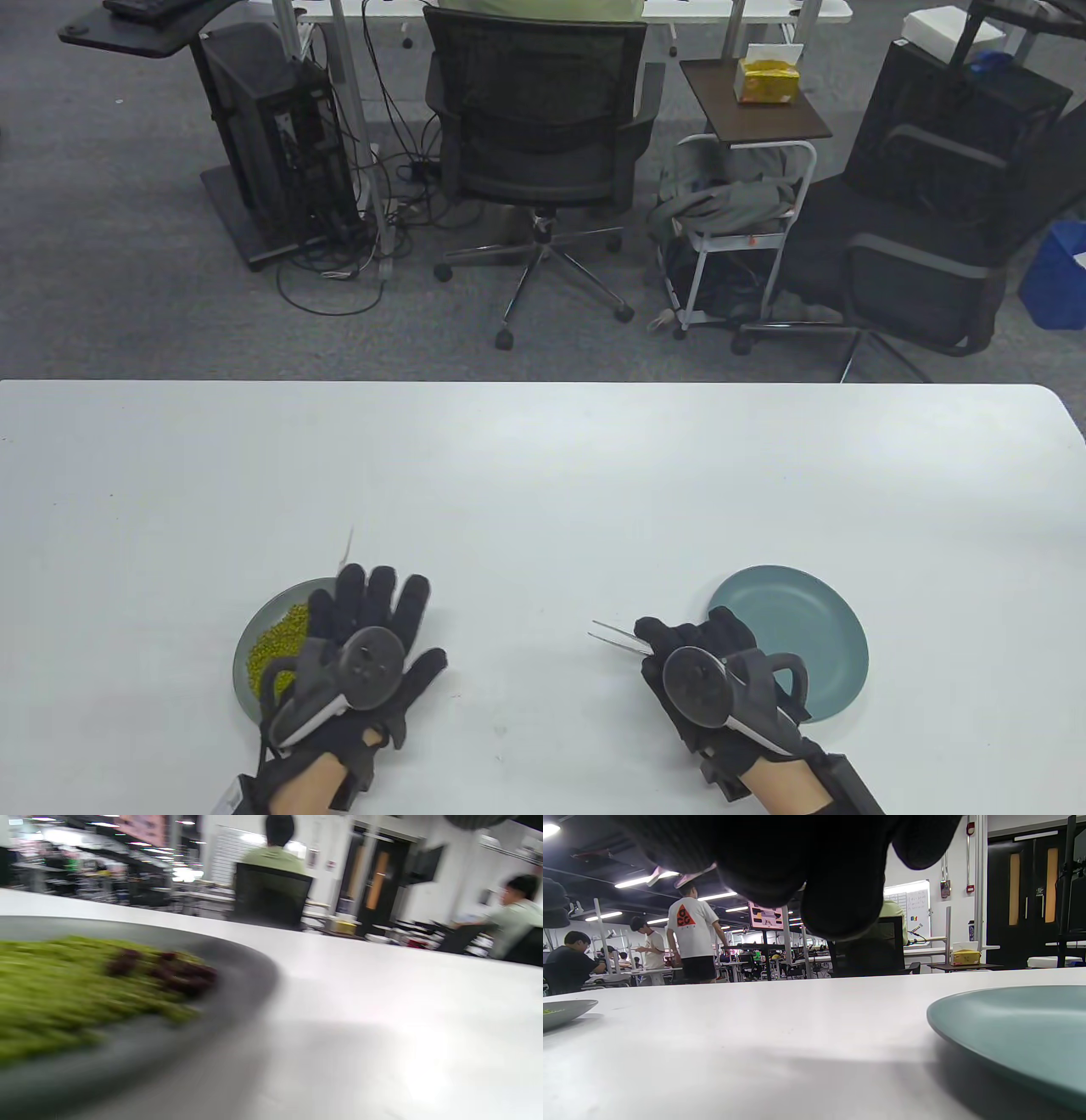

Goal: Pick cranberries with tweezers into plate

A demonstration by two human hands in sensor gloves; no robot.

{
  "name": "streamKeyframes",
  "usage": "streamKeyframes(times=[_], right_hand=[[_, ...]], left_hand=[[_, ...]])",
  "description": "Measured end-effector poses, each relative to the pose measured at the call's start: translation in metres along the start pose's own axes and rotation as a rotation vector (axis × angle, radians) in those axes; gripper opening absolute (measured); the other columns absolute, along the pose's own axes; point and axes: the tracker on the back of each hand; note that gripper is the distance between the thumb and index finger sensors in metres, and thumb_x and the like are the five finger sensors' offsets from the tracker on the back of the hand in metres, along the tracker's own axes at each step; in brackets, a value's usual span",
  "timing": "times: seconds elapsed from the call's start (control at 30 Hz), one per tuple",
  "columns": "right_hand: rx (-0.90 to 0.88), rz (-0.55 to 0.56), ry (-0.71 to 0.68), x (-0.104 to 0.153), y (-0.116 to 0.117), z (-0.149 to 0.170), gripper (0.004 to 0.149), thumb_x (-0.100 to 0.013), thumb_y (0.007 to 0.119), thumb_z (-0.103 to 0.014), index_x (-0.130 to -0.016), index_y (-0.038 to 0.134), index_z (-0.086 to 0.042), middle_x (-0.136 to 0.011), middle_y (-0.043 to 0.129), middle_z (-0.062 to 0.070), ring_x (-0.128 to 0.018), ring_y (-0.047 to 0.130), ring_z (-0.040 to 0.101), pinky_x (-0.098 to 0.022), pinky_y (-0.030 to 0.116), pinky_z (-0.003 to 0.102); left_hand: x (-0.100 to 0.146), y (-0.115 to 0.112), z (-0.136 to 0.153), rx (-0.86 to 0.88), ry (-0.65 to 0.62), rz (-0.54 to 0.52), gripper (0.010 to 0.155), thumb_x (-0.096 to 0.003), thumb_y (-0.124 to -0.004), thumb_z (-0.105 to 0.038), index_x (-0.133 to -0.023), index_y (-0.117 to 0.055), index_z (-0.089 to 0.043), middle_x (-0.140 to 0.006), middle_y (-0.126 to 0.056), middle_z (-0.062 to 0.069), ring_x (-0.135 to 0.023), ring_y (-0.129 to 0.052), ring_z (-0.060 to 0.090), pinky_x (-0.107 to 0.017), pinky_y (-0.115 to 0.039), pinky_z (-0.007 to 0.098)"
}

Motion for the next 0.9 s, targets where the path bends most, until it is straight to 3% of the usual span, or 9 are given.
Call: streamKeyframes(times=[0.1,0.23,0.27,0.33,0.4,0.6,0.73,0.9], right_hand=[[0.001,-0.010,-0.005,0.000,0.002,0.000,0.054,-0.038,0.067,-0.050,-0.089,0.064,-0.035,-0.062,0.083,-0.016,-0.066,0.087,0.012,-0.076,0.049,0.049],[0.001,-0.022,-0.011,0.000,0.002,0.000,0.053,-0.037,0.067,-0.050,-0.088,0.065,-0.034,-0.061,0.083,-0.016,-0.066,0.088,0.012,-0.076,0.049,0.049],[0.003,-0.025,-0.012,0.000,0.002,0.000,0.053,-0.037,0.067,-0.050,-0.088,0.065,-0.034,-0.061,0.084,-0.016,-0.065,0.088,0.012,-0.075,0.049,0.049],[0.002,-0.027,-0.014,0.000,0.002,0.000,0.053,-0.037,0.067,-0.050,-0.088,0.065,-0.034,-0.061,0.083,-0.016,-0.065,0.088,0.012,-0.075,0.049,0.049],[0.001,-0.029,-0.015,0.000,0.003,0.001,0.053,-0.037,0.067,-0.050,-0.088,0.065,-0.034,-0.061,0.083,-0.016,-0.065,0.088,0.012,-0.075,0.049,0.049],[-0.003,-0.037,-0.013,0.001,0.004,0.001,0.053,-0.037,0.067,-0.050,-0.088,0.064,-0.034,-0.061,0.084,-0.016,-0.065,0.088,0.012,-0.075,0.049,0.049],[-0.005,-0.040,-0.012,0.001,0.004,0.002,0.053,-0.037,0.067,-0.051,-0.088,0.065,-0.034,-0.061,0.084,-0.016,-0.065,0.088,0.012,-0.075,0.049,0.049],[-0.006,-0.042,-0.012,0.001,0.004,0.002,0.053,-0.037,0.067,-0.051,-0.088,0.065,-0.034,-0.061,0.084,-0.016,-0.065,0.088,0.012,-0.075,0.049,0.049]], left_hand=[[-0.004,0.008,0.050,0.113,0.159,0.012,0.083,-0.0423,-0.059,-0.073,-0.106,-0.016,-0.044,-0.116,-0.023,-0.001,-0.110,-0.012,0.035,-0.076,-0.015,0.061],[-0.007,-0.001,0.099,0.244,0.316,0.097,0.084,-0.0431,-0.058,-0.074,-0.106,-0.013,-0.043,-0.115,-0.019,0.000,-0.109,-0.008,0.037,-0.075,-0.013,0.060],[-0.008,-0.005,0.112,0.289,0.351,0.122,0.082,-0.0445,-0.058,-0.071,-0.107,-0.013,-0.042,-0.114,-0.013,0.002,-0.107,-0.005,0.038,-0.076,-0.015,0.057],[-0.008,-0.012,0.130,0.395,0.431,0.163,0.076,-0.0473,-0.056,-0.065,-0.108,-0.018,-0.038,-0.112,-0.015,0.007,-0.105,-0.017,0.044,-0.076,-0.031,0.055],[-0.007,-0.017,0.141,0.470,0.496,0.219,0.072,-0.0502,-0.055,-0.058,-0.108,-0.017,-0.036,-0.111,-0.012,0.005,-0.105,-0.014,0.043,-0.077,-0.029,0.054],[-0.010,-0.029,0.158,0.353,0.594,0.275,0.066,-0.0500,-0.057,-0.055,-0.108,-0.040,-0.029,-0.112,-0.032,0.005,-0.106,-0.026,0.042,-0.076,-0.033,0.056],[-0.010,-0.031,0.167,0.410,0.599,0.328,0.063,-0.0497,-0.065,-0.052,-0.107,-0.049,-0.029,-0.112,-0.031,0.004,-0.106,-0.021,0.041,-0.076,-0.029,0.055],[-0.014,-0.030,0.164,0.319,0.603,0.283,0.054,-0.0483,-0.071,-0.051,-0.100,-0.064,-0.037,-0.113,-0.036,0.003,-0.108,-0.019,0.041,-0.076,-0.022,0.058]])
Point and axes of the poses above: the tracker on the back of each hand, its own z axis roughly to the little-finger side, its own x axis roughly from the fingertips to the wrist, y = z × x
